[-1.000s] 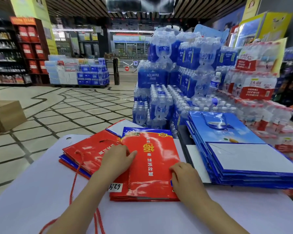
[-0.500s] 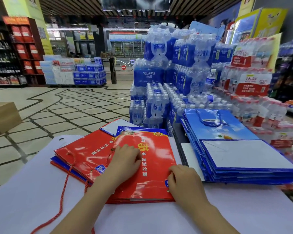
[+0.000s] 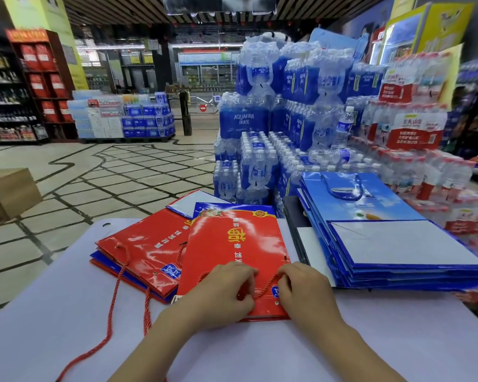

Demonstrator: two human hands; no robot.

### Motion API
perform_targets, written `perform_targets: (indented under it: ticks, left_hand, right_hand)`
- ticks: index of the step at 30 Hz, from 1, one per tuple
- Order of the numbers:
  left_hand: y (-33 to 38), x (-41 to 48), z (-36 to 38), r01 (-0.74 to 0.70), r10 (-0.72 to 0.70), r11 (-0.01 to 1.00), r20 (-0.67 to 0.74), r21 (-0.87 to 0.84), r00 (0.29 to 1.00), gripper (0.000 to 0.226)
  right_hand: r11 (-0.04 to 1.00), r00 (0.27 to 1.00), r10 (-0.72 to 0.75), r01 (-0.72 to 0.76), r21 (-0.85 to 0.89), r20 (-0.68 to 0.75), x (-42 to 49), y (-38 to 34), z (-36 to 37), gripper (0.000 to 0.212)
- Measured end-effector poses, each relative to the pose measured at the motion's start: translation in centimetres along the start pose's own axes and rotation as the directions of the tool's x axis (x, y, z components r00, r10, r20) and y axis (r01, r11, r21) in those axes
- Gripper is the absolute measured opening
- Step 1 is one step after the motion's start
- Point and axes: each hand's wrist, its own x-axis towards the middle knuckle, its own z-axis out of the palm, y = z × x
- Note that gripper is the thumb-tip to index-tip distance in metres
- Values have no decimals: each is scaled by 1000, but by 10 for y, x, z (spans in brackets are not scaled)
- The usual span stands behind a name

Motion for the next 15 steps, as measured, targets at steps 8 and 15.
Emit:
perform_targets:
  ticks: [8,15]
  left_hand:
    - [-18,-17,-25,76,-77,990,5,117,997,6]
    - [-2,-8,-27,84,-90,980,25,179,996,30]
  right_hand:
    - [996,971,-90,83,39,223,-1,9,-22,18]
    - [940,919,-338,339,33,203,-30,27,-43,40]
